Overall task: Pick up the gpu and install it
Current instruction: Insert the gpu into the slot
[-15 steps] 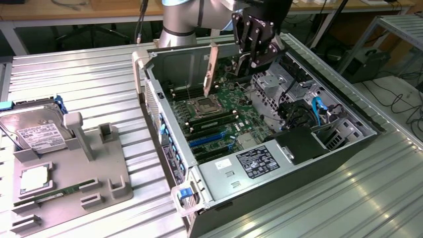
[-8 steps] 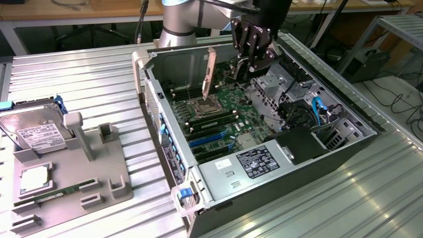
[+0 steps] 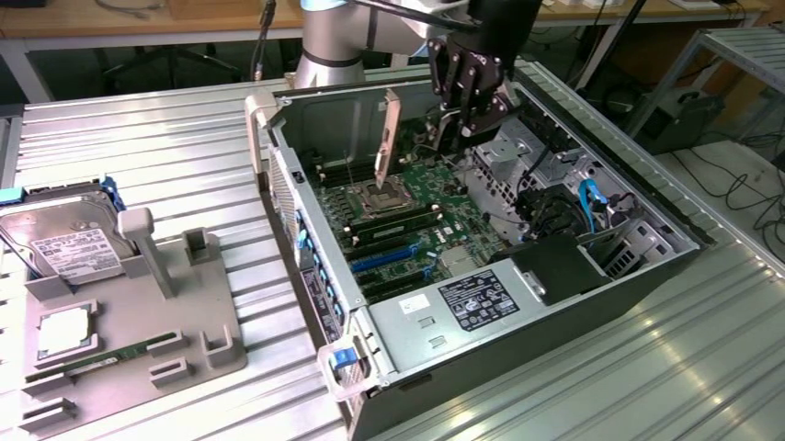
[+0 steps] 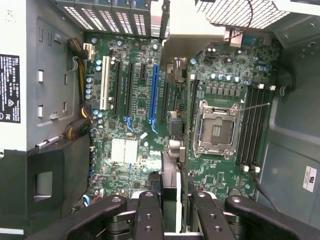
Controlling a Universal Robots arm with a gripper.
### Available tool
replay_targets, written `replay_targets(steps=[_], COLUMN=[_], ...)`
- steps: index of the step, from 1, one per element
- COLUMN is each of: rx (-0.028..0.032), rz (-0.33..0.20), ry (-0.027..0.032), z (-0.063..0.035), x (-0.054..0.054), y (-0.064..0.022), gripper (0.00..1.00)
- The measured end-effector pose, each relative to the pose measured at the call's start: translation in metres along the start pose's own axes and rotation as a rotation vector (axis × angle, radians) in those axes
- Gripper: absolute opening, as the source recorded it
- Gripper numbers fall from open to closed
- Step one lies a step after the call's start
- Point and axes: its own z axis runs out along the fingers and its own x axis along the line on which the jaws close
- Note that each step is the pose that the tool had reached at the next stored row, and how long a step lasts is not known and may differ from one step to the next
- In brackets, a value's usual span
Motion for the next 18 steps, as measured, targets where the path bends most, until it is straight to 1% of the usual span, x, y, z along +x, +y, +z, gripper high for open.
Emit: replay_targets(steps=[4, 10, 12, 18], rx=[0.0001, 0.0002, 0.0004, 0.0004], rz=[0.000, 0.010, 0.019, 0.026], ry=[-0.0001, 0.0008, 0.0013, 0.0018], z=[0.0034, 0.0122, 0.0175, 0.0257], x=[0.000, 0.000, 0.000, 0.000], y=[0.0003, 0.0011, 0.0016, 0.0025], gripper=[0.28, 0.28, 0.28, 0.28])
